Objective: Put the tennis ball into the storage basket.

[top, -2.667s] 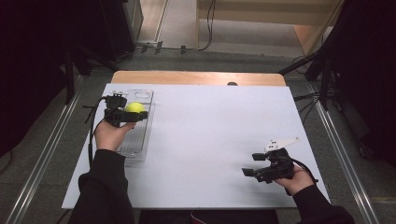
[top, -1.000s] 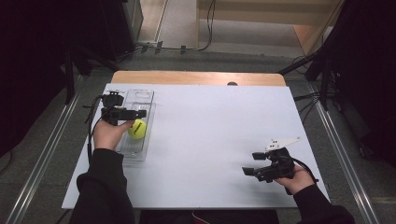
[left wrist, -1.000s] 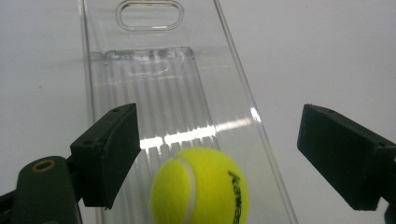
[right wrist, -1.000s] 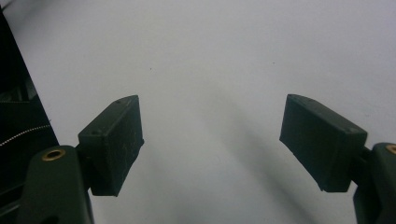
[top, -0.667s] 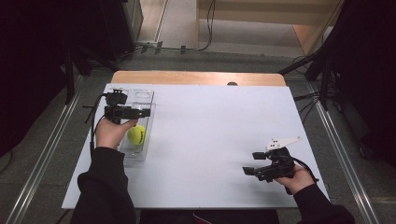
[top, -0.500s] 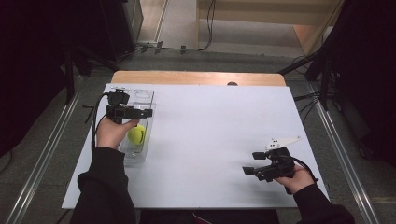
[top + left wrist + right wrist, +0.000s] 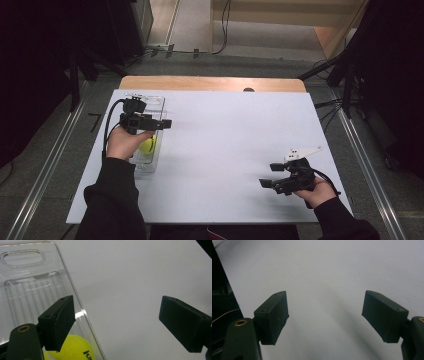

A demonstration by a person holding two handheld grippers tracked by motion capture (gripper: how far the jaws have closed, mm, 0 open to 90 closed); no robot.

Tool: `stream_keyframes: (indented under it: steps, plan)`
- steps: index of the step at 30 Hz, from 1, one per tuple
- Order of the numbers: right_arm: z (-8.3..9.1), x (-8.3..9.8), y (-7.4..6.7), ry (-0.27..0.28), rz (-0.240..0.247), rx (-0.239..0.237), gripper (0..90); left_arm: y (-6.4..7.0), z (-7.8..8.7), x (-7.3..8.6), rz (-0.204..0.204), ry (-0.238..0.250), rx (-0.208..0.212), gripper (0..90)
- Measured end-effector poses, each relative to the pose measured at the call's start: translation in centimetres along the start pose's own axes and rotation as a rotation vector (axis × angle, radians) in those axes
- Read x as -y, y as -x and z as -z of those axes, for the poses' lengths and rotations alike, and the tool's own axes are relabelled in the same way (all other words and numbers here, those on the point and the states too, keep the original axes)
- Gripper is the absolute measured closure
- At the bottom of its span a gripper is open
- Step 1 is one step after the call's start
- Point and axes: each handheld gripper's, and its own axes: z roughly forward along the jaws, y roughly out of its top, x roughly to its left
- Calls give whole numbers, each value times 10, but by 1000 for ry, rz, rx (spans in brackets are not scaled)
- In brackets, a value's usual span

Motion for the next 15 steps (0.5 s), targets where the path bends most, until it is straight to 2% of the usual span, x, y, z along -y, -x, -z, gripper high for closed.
stream_keyframes:
  steps: [9, 12, 15]
  plan:
    - [-1, 0, 0, -4, 1, -1, 193, 10, -1, 4, -43, -11, 69, 144]
    - [-2, 0, -1, -5, 1, -2, 193, 14, -2, 6, -66, -28, 71, 145]
    - [-2, 0, -1, -6, 2, -2, 192, 17, -3, 9, -71, -37, 84, 145]
